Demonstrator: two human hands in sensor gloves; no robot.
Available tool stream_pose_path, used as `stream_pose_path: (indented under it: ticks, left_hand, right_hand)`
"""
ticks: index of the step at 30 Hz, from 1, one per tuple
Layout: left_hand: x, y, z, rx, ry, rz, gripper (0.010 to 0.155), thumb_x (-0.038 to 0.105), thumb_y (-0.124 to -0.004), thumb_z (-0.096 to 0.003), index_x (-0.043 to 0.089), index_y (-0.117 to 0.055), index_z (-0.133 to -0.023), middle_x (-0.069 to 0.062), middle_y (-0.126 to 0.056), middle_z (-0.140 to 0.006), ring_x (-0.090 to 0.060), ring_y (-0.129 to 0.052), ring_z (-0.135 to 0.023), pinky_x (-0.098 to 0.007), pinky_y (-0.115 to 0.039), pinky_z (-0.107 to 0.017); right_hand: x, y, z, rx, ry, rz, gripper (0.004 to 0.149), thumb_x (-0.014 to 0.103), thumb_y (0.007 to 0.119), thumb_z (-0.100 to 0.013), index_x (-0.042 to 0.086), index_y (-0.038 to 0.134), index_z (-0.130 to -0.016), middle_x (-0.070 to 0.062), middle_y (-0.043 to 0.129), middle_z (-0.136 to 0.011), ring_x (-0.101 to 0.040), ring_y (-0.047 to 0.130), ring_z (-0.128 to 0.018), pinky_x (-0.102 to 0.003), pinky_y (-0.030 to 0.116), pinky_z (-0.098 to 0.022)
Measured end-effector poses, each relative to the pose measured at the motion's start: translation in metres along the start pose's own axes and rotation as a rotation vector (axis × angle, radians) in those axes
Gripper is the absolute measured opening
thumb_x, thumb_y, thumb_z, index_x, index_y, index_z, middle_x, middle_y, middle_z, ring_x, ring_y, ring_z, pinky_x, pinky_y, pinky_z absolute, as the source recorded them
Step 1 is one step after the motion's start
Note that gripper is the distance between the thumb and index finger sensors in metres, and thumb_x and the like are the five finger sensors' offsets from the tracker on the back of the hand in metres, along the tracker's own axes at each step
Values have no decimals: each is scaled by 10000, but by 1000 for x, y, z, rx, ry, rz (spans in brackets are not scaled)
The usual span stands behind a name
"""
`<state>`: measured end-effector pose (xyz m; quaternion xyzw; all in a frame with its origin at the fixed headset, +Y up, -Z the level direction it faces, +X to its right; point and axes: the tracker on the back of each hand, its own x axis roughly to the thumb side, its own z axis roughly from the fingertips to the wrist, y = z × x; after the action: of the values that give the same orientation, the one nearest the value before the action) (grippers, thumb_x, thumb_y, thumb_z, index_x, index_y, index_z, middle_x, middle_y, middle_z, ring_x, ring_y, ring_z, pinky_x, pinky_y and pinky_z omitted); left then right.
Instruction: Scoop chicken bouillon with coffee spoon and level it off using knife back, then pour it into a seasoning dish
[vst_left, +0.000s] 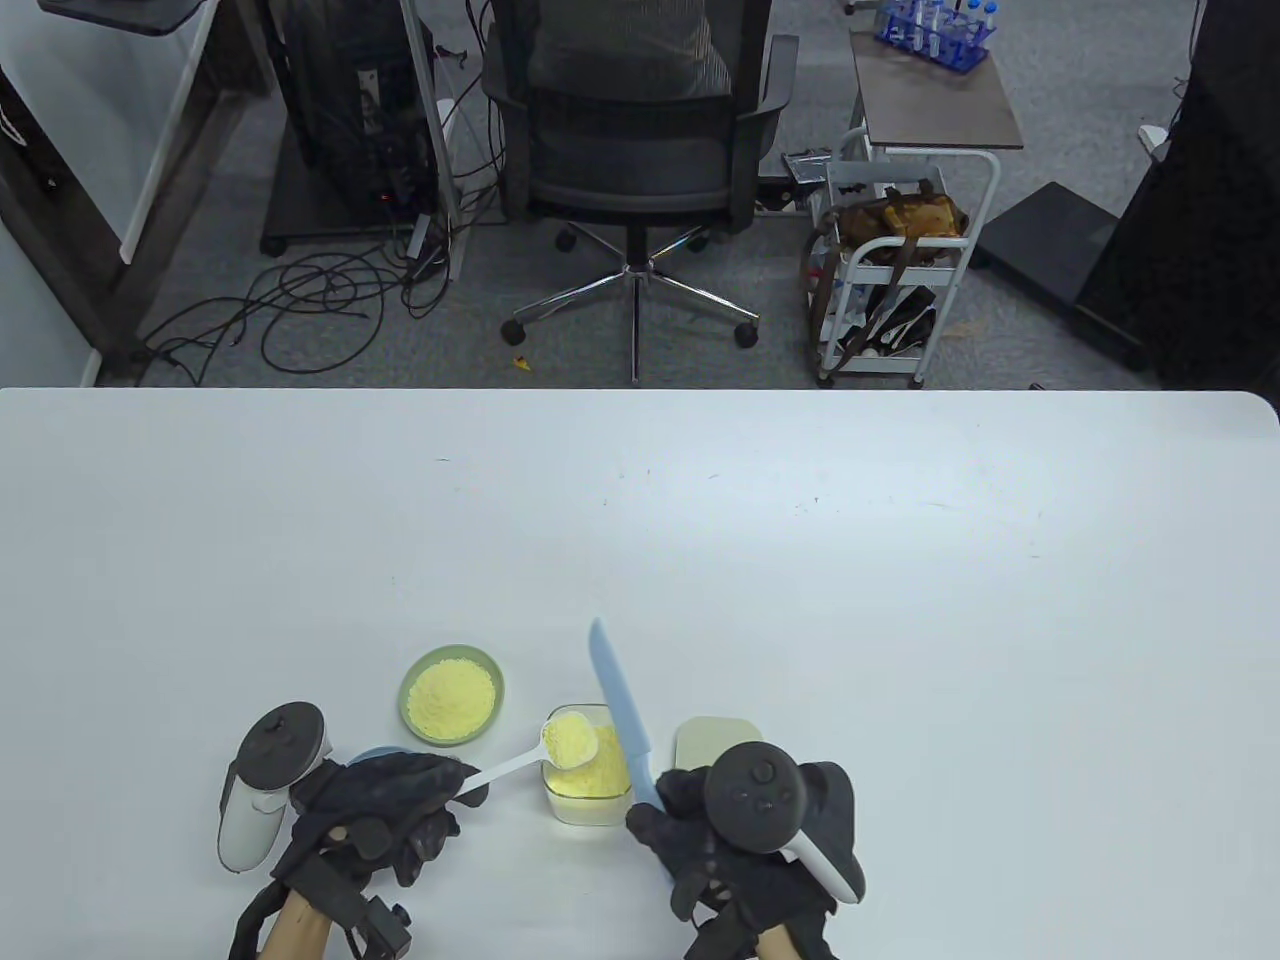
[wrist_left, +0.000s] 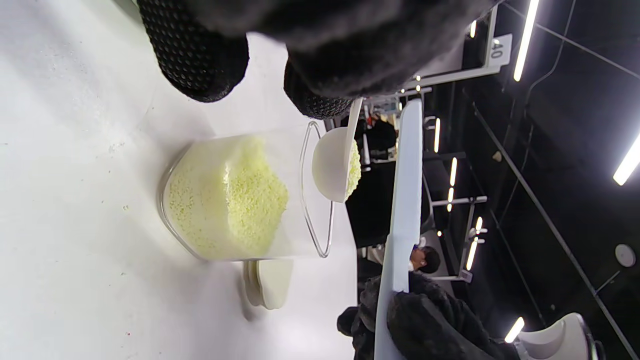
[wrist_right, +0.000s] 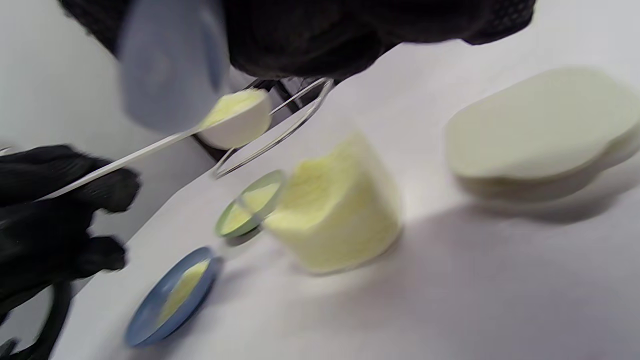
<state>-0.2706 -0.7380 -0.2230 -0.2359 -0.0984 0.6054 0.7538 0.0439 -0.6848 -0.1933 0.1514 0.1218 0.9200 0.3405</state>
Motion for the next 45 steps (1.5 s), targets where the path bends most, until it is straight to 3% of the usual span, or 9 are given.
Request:
stream_pose_path:
  ticks: [6, 18, 23, 27, 29, 33, 39, 42, 45]
  left_hand:
    - [1, -1, 0, -8, -6, 10, 461, 345, -752, -475, -49, -878, -679, 20, -965, -169, -36, -889, 73, -353, -809, -435]
    - [3, 1, 5, -6, -9, -5, 462, 346, -758, -470, -49, -883, -673, 21, -965, -161, -34, -888, 80, -352, -812, -431]
    - [4, 3, 7, 3, -15, 1, 461, 344, -759, -470, -51, -881, -675, 20, -965, -162, -35, -887, 78, -353, -811, -432]
    - [6, 8, 10, 28, -25, 13, 461, 345, -759, -469, -48, -880, -680, 20, -965, -167, -36, -888, 73, -355, -809, -435]
    - [6, 11, 12, 41, -27, 23, 462, 345, -759, -470, -47, -878, -683, 19, -966, -170, -36, -890, 69, -355, -808, -437]
    - [6, 18, 14, 68, -35, 51, 463, 342, -755, -474, -46, -869, -700, 12, -967, -193, -40, -896, 49, -361, -800, -451]
    - [3, 32, 14, 69, -20, 127, 472, 319, -747, -491, -52, -817, -775, -34, -963, -293, -76, -919, -46, -401, -754, -506]
    - [9, 48, 26, 111, 25, 61, 480, 315, -746, -493, -44, -796, -808, -47, -959, -337, -92, -928, -89, -415, -731, -536]
    - [12, 66, 42, 173, 66, -15, 481, 320, -742, -489, -19, -796, -827, -52, -957, -361, -99, -933, -113, -424, -719, -551]
  right_hand:
    - [10, 25, -10, 83, -10, 78, 436, 360, 799, -469, 5, 758, -720, -188, 839, -509, -264, 786, -270, -616, 582, -540]
    - [-15, 9, 5, 0, 68, 133, 433, 350, 814, -454, -5, 779, -700, -196, 853, -486, -272, 795, -249, -625, 594, -526]
    - [-42, -13, 14, -133, 160, 138, 434, 340, 825, -444, -12, 787, -694, -205, 856, -481, -282, 795, -245, -630, 591, -525]
    - [-98, -34, 18, -286, 400, 123, 433, 317, 832, -444, -27, 773, -701, -228, 834, -491, -305, 772, -257, -636, 552, -543]
    - [-128, -37, 18, -315, 526, 127, 432, 315, 827, -444, -24, 765, -704, -228, 825, -499, -306, 765, -264, -630, 541, -551]
    - [-162, -35, 20, -290, 621, 160, 424, 319, 804, -450, -17, 764, -705, -217, 828, -499, -296, 769, -262, -621, 548, -551]
    - [-174, -33, 23, -281, 631, 227, 391, 318, 795, -443, 4, 794, -676, -193, 847, -469, -286, 771, -245, -570, 556, -539]
    - [-177, -36, 25, -304, 650, 231, 399, 365, 836, -415, 41, 789, -644, -157, 842, -470, -290, 763, -265, -580, 550, -557]
    - [-180, -37, 28, -312, 654, 201, 452, 373, 872, -387, 65, 746, -693, -156, 816, -556, -294, 759, -334, -588, 513, -590]
